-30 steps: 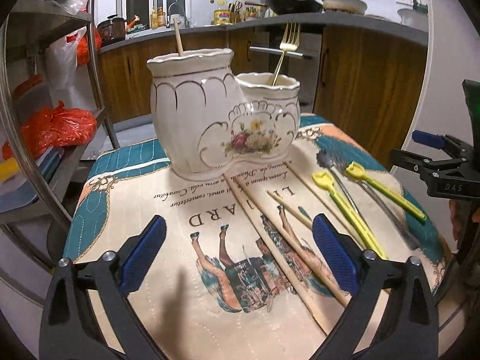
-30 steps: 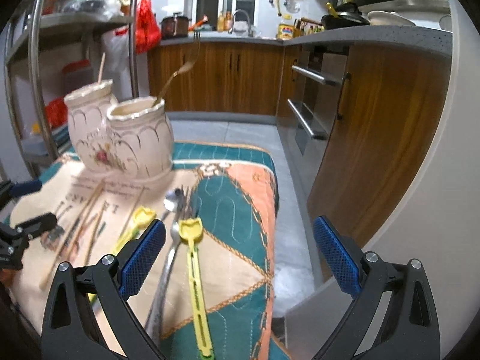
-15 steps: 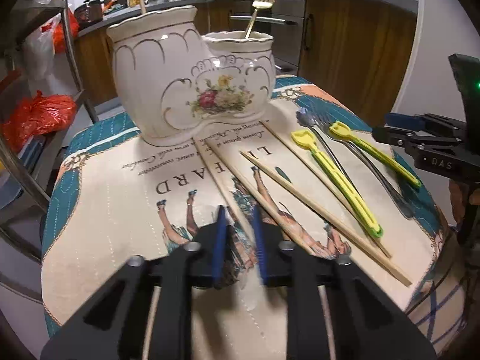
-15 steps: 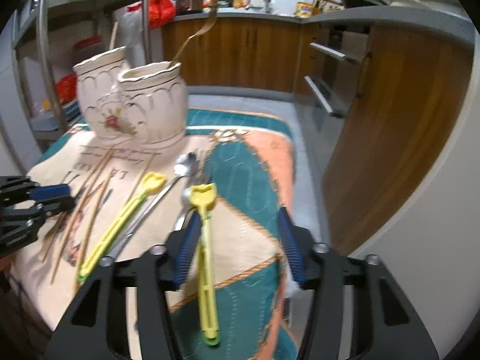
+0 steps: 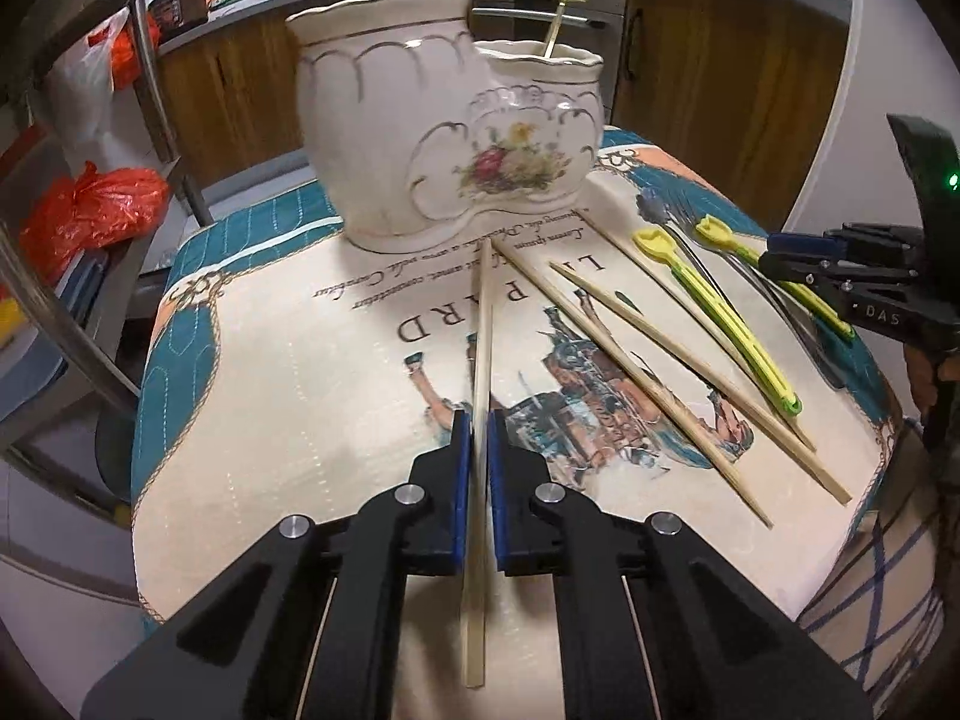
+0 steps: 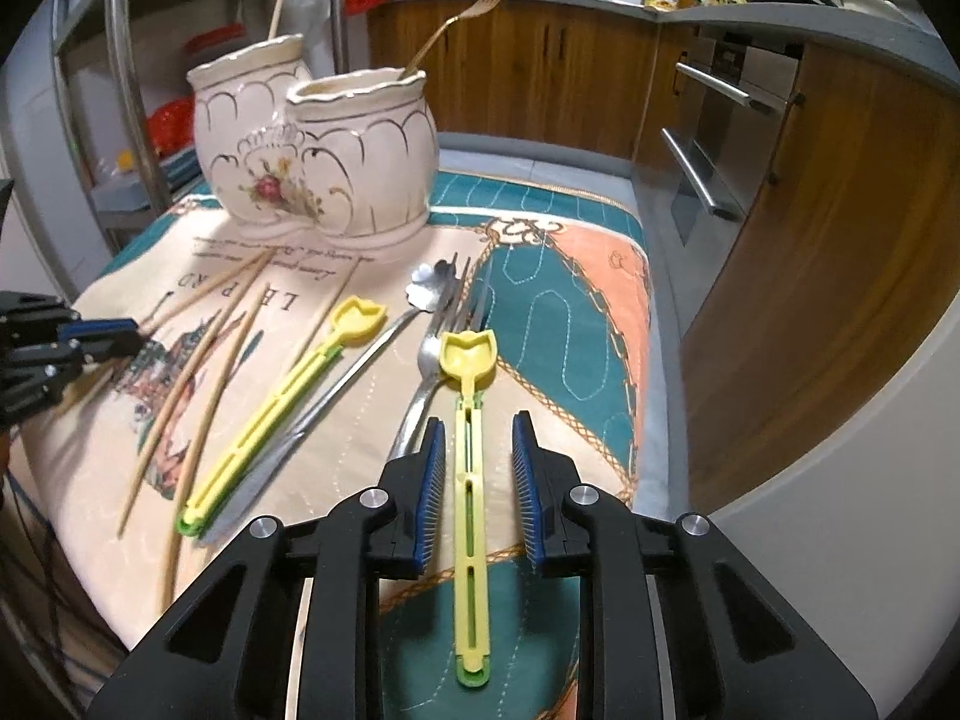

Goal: Organize utensils
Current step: 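Grasp another chopstick with the left tool while the right grasps the yellow tongs, then drop the chopstick in the tall vase while the right drops the tongs in the small one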

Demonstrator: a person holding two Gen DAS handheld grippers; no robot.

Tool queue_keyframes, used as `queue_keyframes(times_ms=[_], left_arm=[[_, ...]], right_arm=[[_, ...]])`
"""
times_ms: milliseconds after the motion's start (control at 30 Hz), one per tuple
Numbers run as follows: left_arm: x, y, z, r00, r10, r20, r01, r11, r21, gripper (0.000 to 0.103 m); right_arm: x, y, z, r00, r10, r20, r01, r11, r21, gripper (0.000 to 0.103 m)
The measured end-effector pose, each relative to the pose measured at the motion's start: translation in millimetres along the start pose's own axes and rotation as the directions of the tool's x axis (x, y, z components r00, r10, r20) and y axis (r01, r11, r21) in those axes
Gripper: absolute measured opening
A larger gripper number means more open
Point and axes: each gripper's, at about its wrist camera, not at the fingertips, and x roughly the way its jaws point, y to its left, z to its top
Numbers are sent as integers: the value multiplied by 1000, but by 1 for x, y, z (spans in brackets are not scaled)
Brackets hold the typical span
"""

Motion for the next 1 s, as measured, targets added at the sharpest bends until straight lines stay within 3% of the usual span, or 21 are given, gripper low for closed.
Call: queue_keyframes(times_ms=[100,167,400,667,833,1000], left_arm=[[2,1,2,1000,-29,-4,28,999,-20,7],[5,-1,4,1000,-24,-3,24,999,-22,8],[4,2,3,999,-28,15,28,1000,-10,6],[-22,15,-2,995,-62,81,61,998,19,6],[-54,17,-1,959,-112,259,97,993,68,6],[-79,27,17,892,-114,437,103,994,48,6]], right_arm=[[3,1,1,1000,6,-11,-6,1000,-7,24],[6,3,1,1000,12,-17,-13,1000,-12,11],[1,2,1,1000,13,0,-13,1000,-10,10],[-29,-2,11,990,40,138,-44,999,29,10],[-45,8,25,967,72,244,-81,996,28,10],[-57,21,54,927,102,361,-119,993,25,10]])
